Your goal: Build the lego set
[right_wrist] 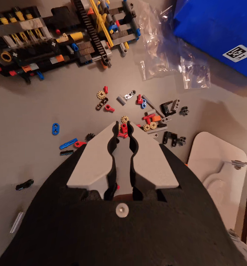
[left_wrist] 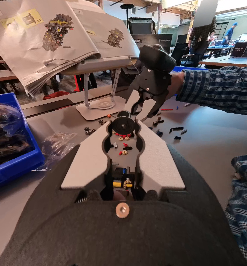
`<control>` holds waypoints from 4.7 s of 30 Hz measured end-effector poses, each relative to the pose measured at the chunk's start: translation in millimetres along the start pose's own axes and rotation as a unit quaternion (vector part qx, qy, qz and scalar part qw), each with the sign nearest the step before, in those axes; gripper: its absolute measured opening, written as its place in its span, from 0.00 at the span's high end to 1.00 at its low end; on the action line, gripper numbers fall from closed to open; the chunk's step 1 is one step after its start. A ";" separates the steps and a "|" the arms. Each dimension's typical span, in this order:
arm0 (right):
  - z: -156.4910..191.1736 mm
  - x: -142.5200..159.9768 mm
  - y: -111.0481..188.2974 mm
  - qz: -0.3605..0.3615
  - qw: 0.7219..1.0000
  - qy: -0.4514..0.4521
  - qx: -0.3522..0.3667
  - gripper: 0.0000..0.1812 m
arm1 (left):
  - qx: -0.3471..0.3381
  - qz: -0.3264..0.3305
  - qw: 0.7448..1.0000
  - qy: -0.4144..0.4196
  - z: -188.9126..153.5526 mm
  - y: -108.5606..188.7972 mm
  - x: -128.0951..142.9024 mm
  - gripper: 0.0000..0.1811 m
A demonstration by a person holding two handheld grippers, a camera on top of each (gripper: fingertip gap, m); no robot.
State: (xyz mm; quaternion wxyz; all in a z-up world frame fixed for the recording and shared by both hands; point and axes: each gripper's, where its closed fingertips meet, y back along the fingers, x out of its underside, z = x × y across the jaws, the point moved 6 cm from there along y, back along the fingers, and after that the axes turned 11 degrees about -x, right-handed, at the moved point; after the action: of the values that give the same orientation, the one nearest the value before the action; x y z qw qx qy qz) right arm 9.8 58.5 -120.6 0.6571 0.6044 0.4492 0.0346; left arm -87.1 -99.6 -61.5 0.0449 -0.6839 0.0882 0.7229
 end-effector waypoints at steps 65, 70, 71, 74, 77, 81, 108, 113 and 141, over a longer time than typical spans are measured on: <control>62.3 -58.2 62.0 -0.526 0.819 -0.214 -0.078 0.99 | 0.147 -0.060 0.970 0.184 -45.4 -32.3 -21.1 0.84; 63.4 -58.6 64.3 -0.545 0.810 -0.197 -0.090 0.99 | 0.160 -0.053 0.965 0.201 -47.2 -32.4 -21.3 0.84; 63.1 -58.9 63.8 -0.547 0.809 -0.196 -0.090 0.99 | 0.160 -0.052 0.965 0.202 -47.5 -32.4 -21.5 0.84; 63.1 -60.7 61.9 -0.552 0.805 -0.194 -0.094 0.99 | 0.168 -0.049 0.962 0.211 -47.2 -31.7 -20.9 0.84; 61.7 -61.5 61.1 -0.553 0.804 -0.199 -0.092 0.99 | 0.166 -0.043 0.963 0.209 -46.0 -31.7 -20.6 0.84; 61.7 -60.6 59.3 -0.557 0.794 -0.224 -0.092 0.99 | 0.158 -0.032 0.965 0.205 -45.1 -32.4 -19.8 0.84; 80.0 -48.2 61.6 -0.553 0.768 -0.323 -0.016 0.99 | 0.176 0.035 0.931 0.317 -61.3 -41.5 -11.8 0.84; 82.6 -49.0 61.6 -0.544 0.778 -0.314 -0.003 0.98 | 0.178 0.040 0.930 0.319 -60.9 -40.5 -9.4 0.84; 84.9 -45.1 62.8 -0.517 0.802 -0.300 0.016 0.96 | 0.199 0.051 0.919 0.338 -67.7 -39.3 -4.3 0.85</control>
State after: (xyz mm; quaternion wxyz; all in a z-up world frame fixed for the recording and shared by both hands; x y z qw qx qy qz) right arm 67.9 -16.1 -55.4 0.6700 0.2730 0.4756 -0.5004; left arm -13.1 -73.6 -63.1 0.1104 -0.8589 0.2748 0.4179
